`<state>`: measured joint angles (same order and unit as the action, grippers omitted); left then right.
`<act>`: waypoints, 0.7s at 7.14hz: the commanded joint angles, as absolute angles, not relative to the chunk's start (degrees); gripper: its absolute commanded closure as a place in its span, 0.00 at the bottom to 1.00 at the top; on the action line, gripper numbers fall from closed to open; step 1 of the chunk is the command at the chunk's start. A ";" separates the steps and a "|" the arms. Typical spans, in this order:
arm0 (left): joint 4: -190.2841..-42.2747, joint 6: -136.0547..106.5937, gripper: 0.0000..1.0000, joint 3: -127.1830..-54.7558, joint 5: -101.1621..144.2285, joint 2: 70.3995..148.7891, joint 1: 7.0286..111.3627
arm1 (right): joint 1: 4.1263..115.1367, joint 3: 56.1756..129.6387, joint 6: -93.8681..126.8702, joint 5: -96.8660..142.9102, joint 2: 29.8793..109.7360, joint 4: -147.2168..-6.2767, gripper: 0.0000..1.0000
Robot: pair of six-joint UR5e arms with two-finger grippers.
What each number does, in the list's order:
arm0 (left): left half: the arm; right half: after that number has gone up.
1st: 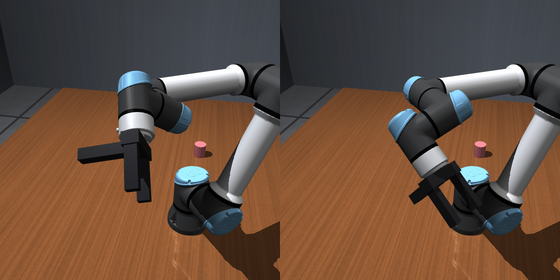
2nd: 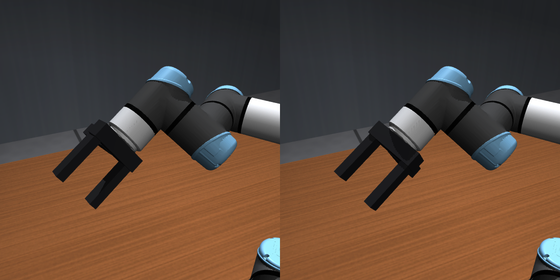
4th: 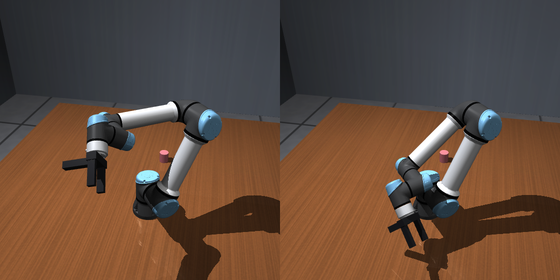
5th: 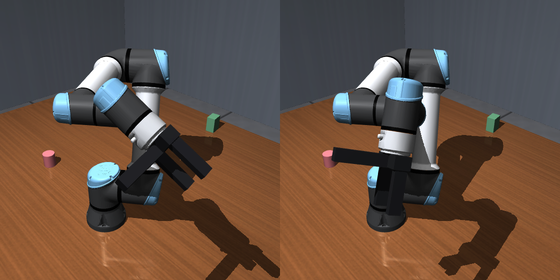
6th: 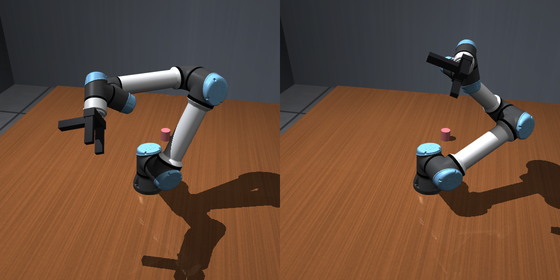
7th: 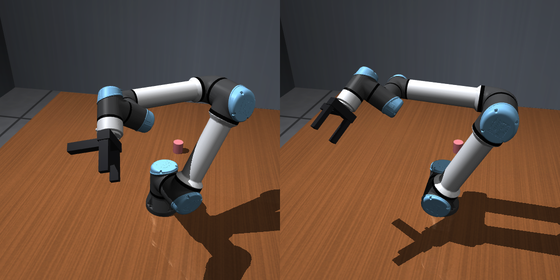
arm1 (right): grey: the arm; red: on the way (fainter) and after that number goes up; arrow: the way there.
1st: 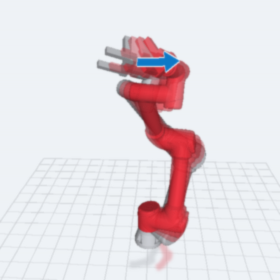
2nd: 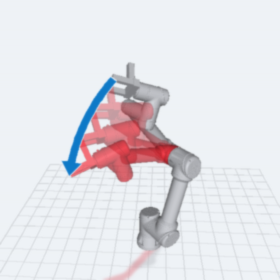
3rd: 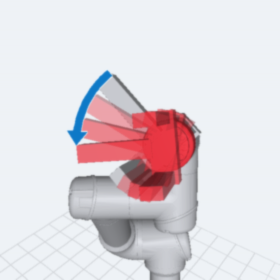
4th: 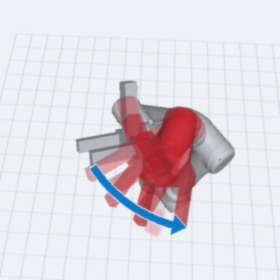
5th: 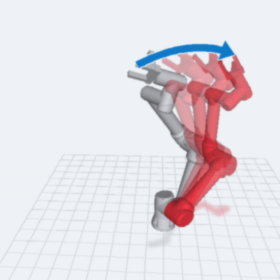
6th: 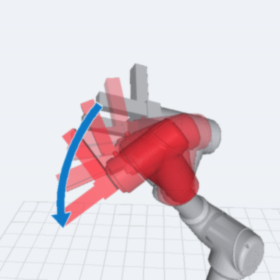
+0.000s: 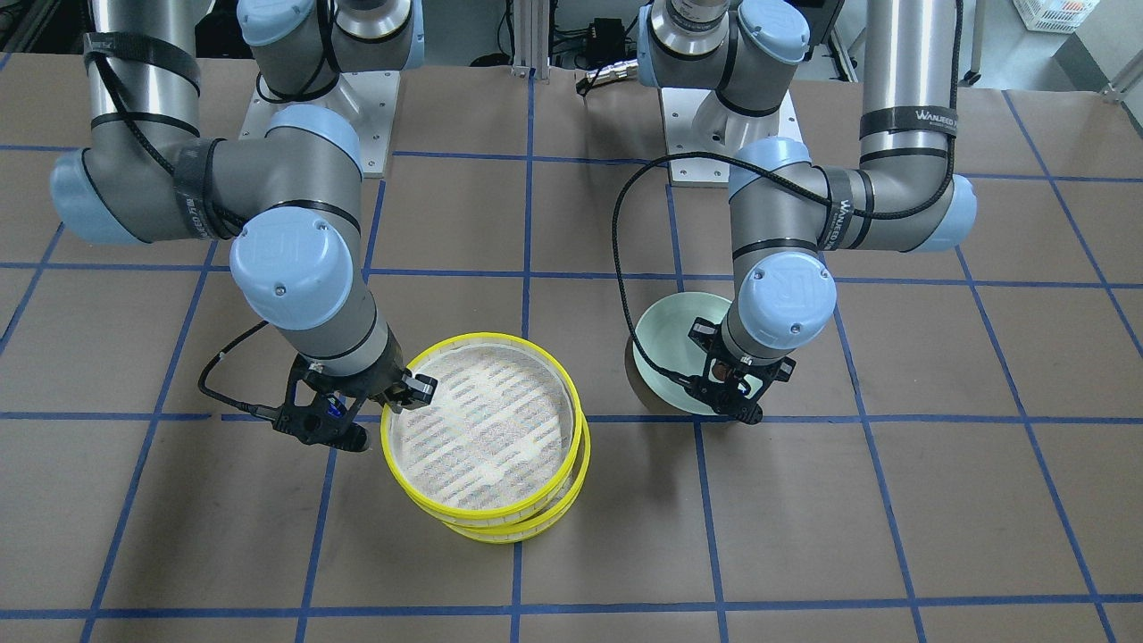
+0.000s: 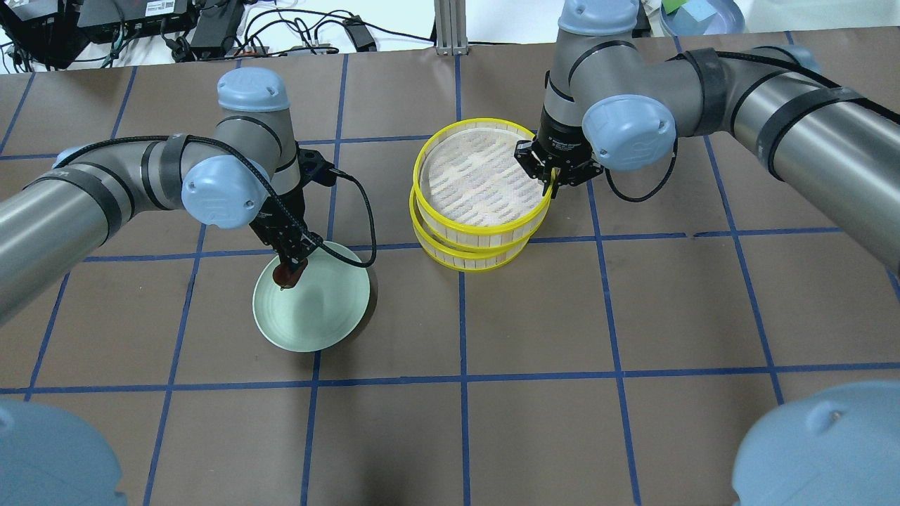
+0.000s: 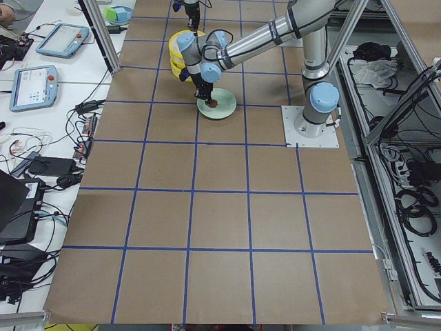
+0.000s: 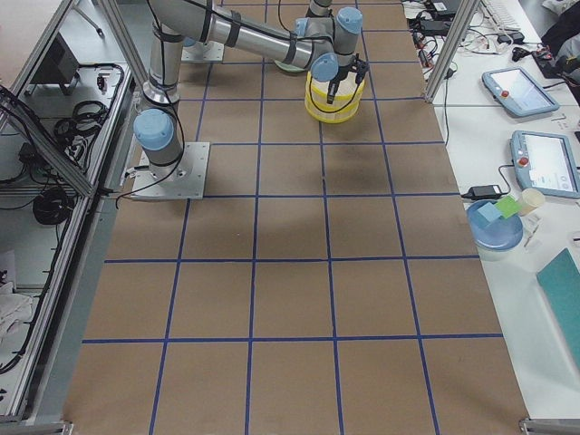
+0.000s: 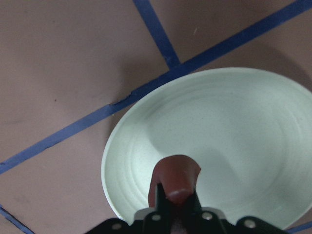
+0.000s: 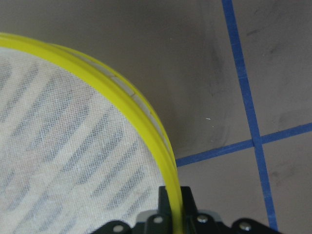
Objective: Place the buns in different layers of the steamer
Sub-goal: 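Restack top tier with right gripper while left gripper grasps brown bun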
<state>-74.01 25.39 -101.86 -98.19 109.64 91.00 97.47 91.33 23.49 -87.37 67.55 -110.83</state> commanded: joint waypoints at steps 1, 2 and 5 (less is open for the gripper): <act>-76.54 20.07 1.00 -99.16 -96.51 107.50 91.58 | 97.56 91.41 23.64 -87.19 66.45 -112.58 1.00; -77.77 18.47 1.00 -97.92 -95.63 107.14 91.76 | 98.52 91.23 25.38 -87.36 66.10 -114.15 1.00; -77.78 16.44 1.00 -97.73 -95.10 106.35 91.67 | 99.14 91.32 25.66 -87.89 65.66 -114.52 1.00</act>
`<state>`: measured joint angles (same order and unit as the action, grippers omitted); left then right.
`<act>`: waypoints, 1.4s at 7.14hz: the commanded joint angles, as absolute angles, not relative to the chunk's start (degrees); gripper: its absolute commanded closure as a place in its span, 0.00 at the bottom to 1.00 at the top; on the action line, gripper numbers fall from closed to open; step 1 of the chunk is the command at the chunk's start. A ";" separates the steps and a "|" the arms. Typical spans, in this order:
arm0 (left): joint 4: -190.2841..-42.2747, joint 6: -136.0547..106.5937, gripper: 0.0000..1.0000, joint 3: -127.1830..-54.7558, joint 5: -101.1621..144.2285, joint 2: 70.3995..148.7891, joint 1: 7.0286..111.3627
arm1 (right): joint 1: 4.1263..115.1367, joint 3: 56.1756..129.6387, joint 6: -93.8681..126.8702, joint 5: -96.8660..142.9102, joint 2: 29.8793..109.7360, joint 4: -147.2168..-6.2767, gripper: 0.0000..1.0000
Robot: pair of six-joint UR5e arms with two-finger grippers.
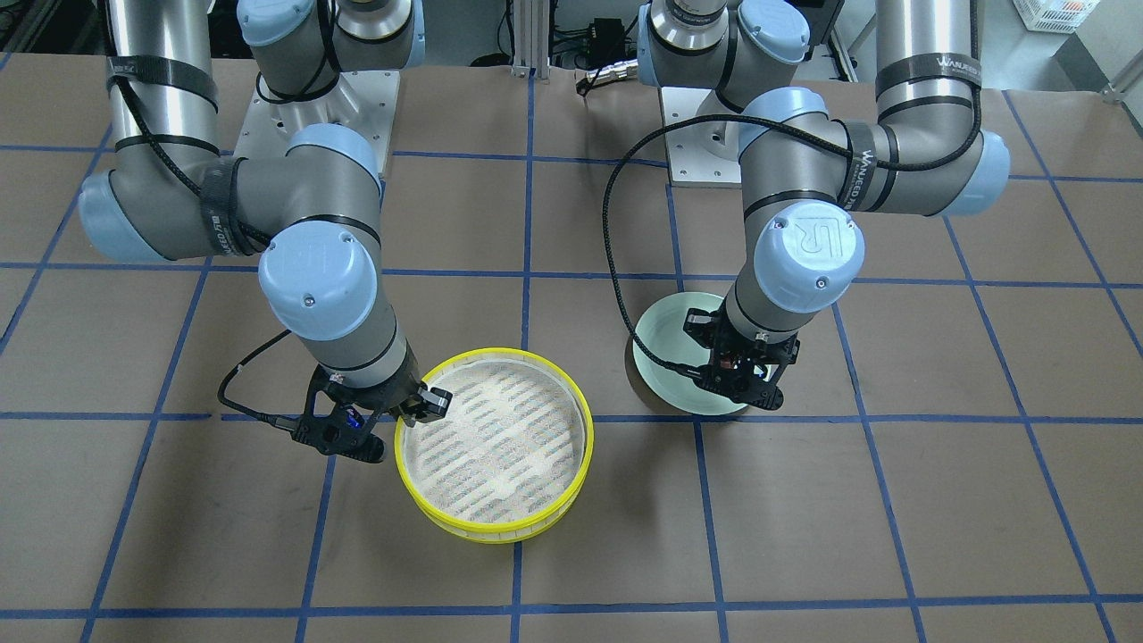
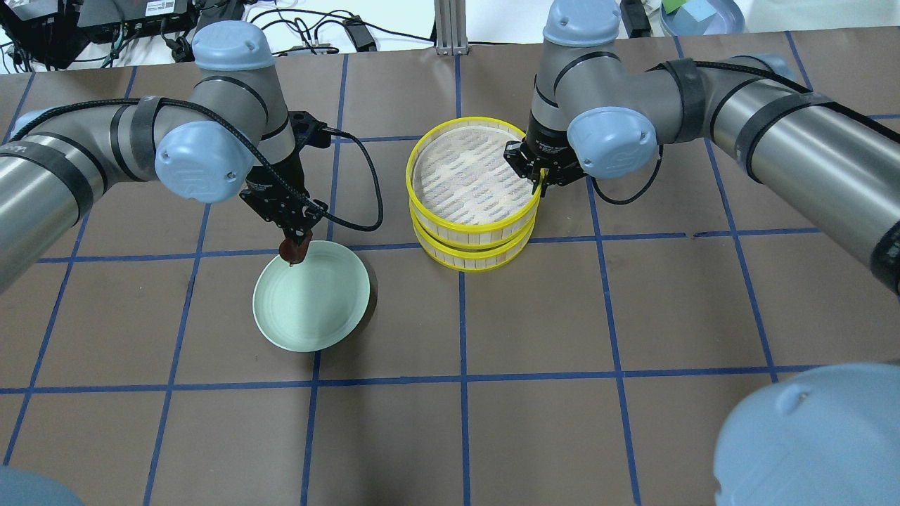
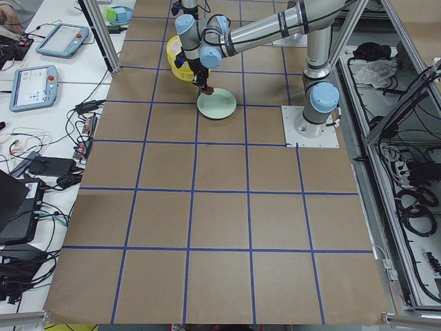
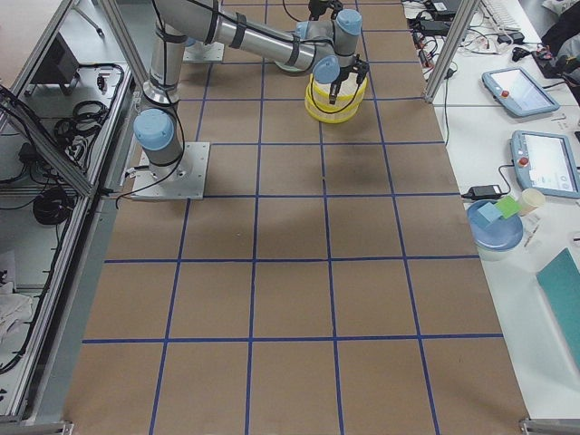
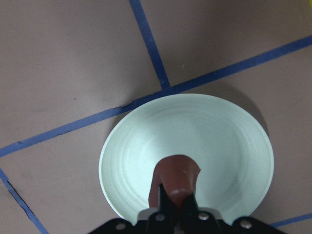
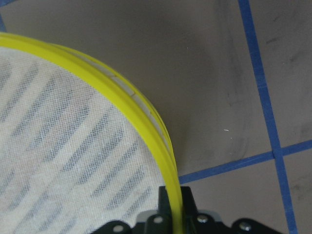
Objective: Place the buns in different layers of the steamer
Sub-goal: 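Lift brown bun with left gripper while right gripper releases tier and rises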
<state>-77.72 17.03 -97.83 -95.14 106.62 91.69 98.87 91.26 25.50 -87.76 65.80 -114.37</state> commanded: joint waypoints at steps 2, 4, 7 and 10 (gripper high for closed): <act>-77.78 16.87 1.00 -97.73 -95.19 106.61 91.50 | 99.66 91.41 25.66 -88.06 65.66 -114.35 1.00; -77.96 17.05 1.00 -97.82 -95.18 106.70 91.41 | 100.02 91.93 24.79 -90.85 65.39 -114.17 1.00; -77.70 17.05 1.00 -97.74 -95.01 106.52 91.49 | 99.93 92.64 22.32 -92.02 65.39 -114.70 1.00; -77.70 17.05 1.00 -97.73 -95.01 106.52 91.49 | 99.93 92.64 22.85 -91.66 65.74 -114.44 0.25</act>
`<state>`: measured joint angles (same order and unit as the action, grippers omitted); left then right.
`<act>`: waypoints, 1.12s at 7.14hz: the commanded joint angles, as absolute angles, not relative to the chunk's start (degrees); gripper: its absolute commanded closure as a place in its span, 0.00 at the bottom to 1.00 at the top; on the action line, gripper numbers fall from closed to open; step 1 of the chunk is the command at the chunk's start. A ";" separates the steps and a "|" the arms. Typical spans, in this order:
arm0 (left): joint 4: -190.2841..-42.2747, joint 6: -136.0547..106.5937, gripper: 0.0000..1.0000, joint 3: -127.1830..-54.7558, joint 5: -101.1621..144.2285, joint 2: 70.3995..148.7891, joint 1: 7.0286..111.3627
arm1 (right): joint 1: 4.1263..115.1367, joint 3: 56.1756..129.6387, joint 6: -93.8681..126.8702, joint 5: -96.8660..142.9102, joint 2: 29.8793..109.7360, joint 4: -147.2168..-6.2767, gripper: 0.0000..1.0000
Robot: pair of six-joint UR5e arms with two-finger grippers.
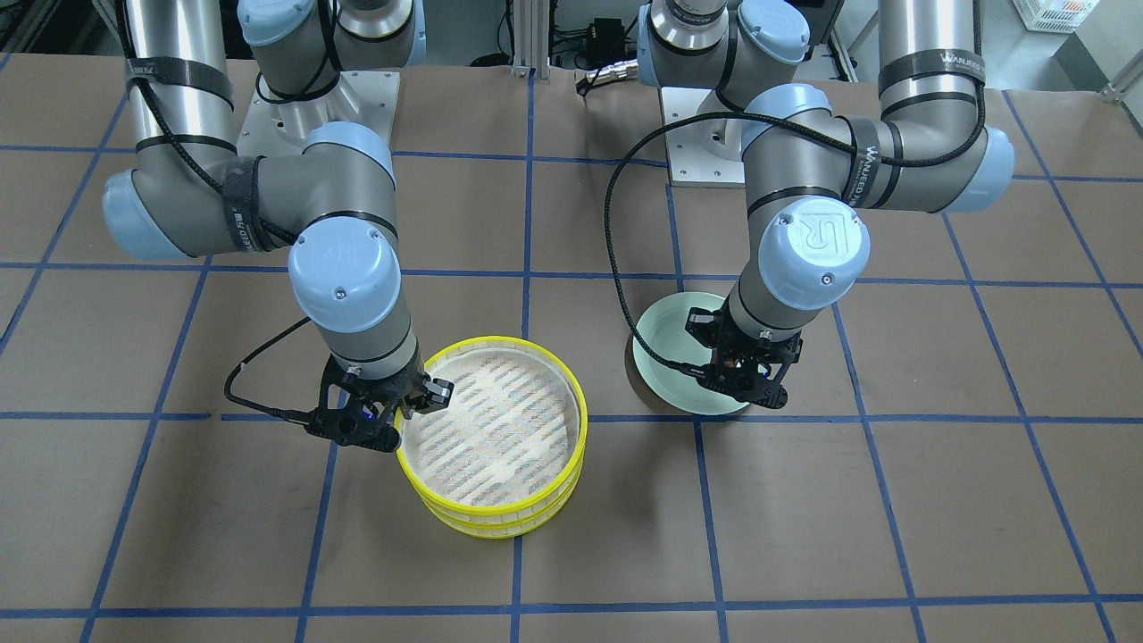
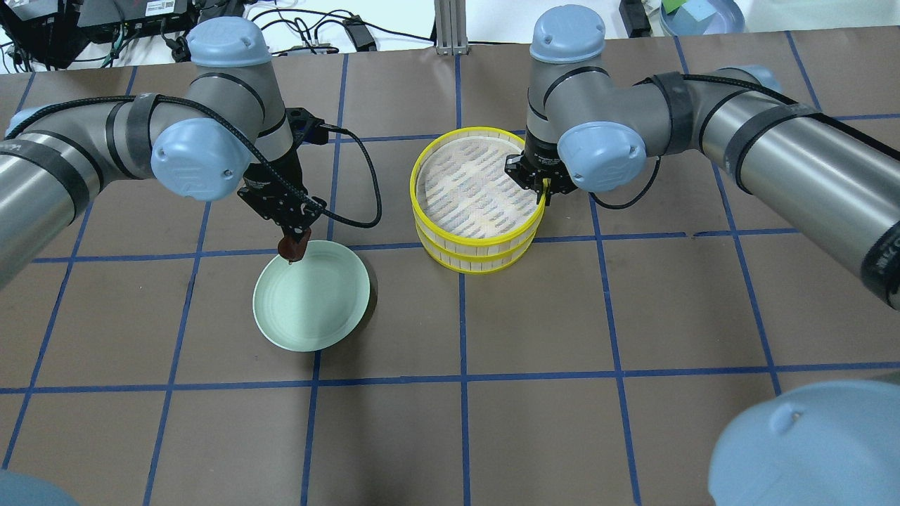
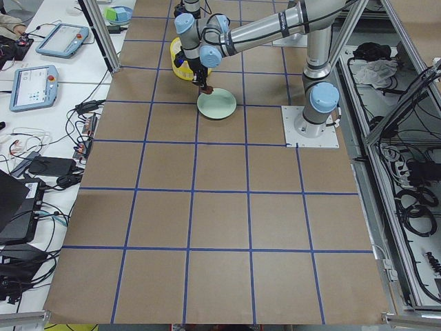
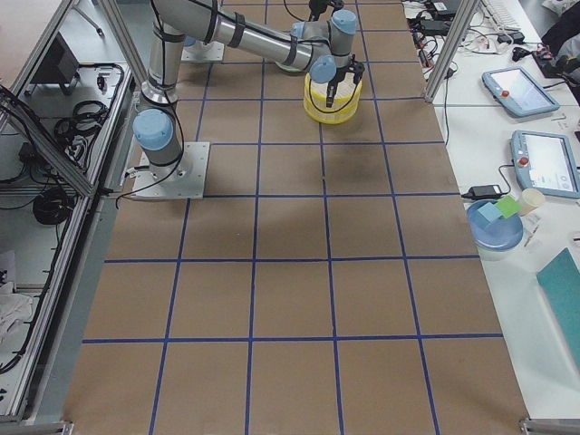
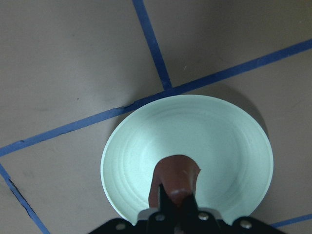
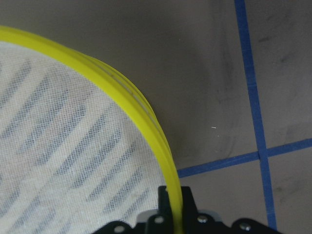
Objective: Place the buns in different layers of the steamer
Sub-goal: 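Lift brown bun with left gripper while right gripper releases tier and rises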
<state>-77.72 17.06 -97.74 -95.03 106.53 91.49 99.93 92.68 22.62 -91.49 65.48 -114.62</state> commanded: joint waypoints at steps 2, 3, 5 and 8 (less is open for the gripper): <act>-77.70 17.05 1.00 -97.73 -95.01 106.44 91.49 | 99.58 90.89 22.77 -91.23 70.45 -113.30 0.00; -77.70 17.05 1.00 -97.73 -94.92 106.44 91.49 | 98.54 90.44 22.59 -90.19 75.97 -108.33 0.00; -77.61 16.27 1.00 -97.39 -94.05 106.35 91.84 | 96.25 90.26 21.37 -89.82 86.09 -99.71 0.00; -76.64 5.73 1.00 -92.31 -83.94 105.38 95.42 | 96.24 90.97 20.57 -89.83 91.41 -93.87 0.00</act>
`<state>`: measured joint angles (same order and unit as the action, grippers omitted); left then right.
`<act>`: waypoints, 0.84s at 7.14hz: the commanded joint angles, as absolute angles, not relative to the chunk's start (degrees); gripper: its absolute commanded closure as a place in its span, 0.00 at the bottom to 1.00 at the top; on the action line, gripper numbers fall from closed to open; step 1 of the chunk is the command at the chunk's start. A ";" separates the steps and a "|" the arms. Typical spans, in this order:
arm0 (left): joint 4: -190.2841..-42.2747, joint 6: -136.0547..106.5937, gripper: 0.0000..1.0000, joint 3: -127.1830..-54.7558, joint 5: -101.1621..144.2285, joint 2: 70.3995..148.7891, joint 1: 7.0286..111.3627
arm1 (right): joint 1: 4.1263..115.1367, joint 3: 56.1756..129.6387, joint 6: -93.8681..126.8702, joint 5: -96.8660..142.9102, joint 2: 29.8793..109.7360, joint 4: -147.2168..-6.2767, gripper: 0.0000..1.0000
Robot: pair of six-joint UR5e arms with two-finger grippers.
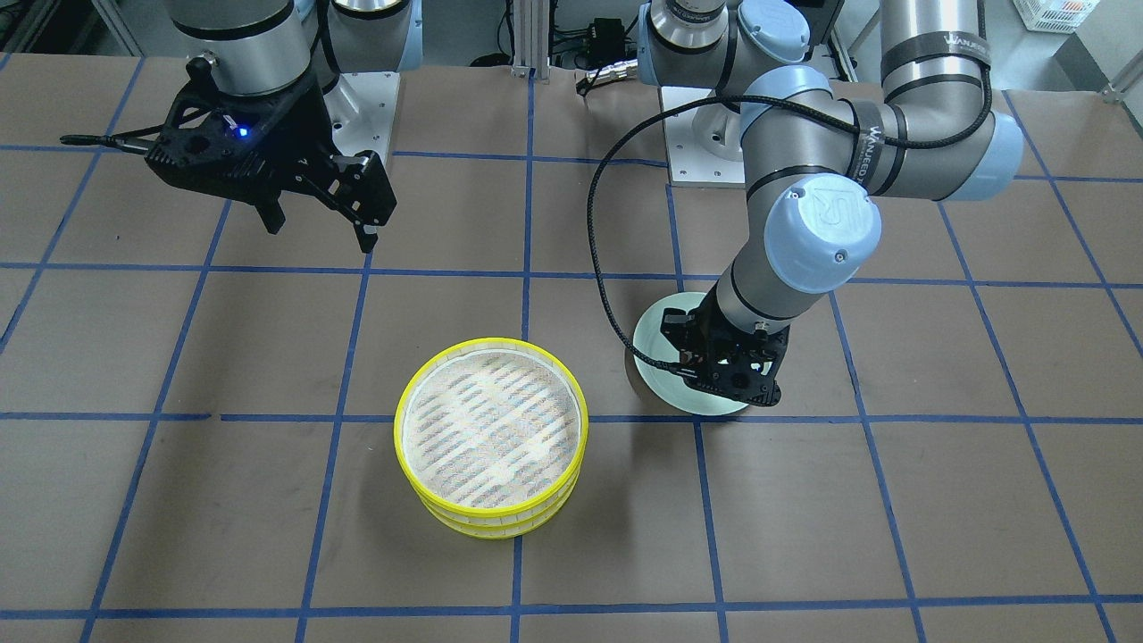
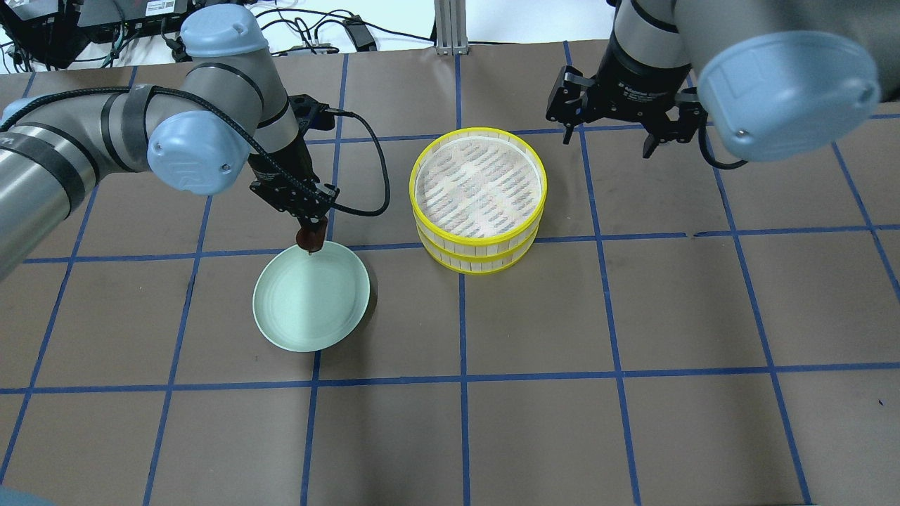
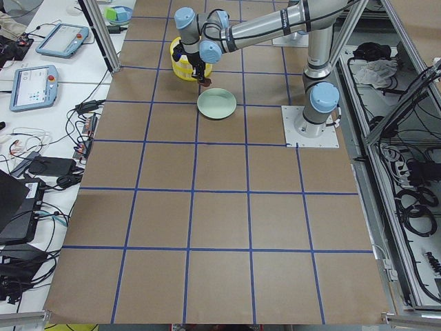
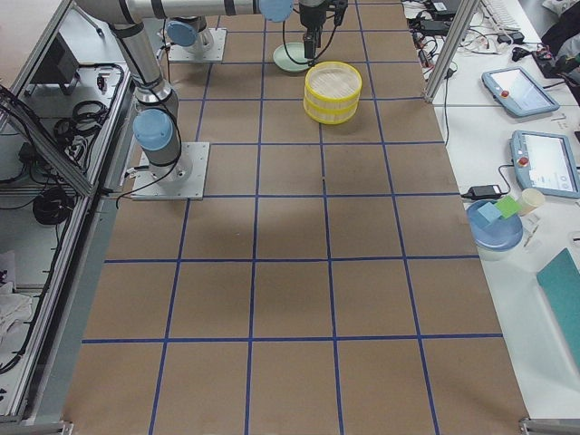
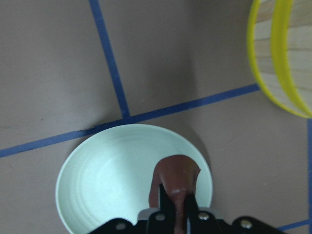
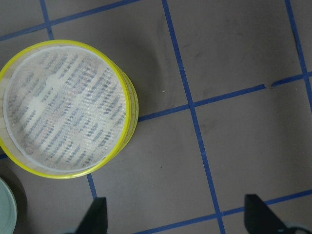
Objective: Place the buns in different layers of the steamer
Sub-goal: 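Carry the brown bun over the top steamer tier and lower it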
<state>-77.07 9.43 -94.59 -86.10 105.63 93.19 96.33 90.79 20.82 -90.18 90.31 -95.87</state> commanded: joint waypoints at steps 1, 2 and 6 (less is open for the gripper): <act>-73.42 4.15 1.00 -90.37 -82.02 105.12 98.49 | 95.98 90.36 18.30 -89.91 91.41 -94.48 0.00; -68.43 1.00 1.00 -90.18 -75.82 105.20 99.40 | 96.15 90.35 17.15 -89.65 92.45 -93.35 0.00; -58.19 0.09 1.00 -92.02 -66.44 108.45 101.41 | 96.07 91.41 0.35 -90.61 95.36 -92.02 0.00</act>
<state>-59.55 0.18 -91.41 -67.82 107.45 100.42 96.33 91.14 2.36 -90.23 95.15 -92.33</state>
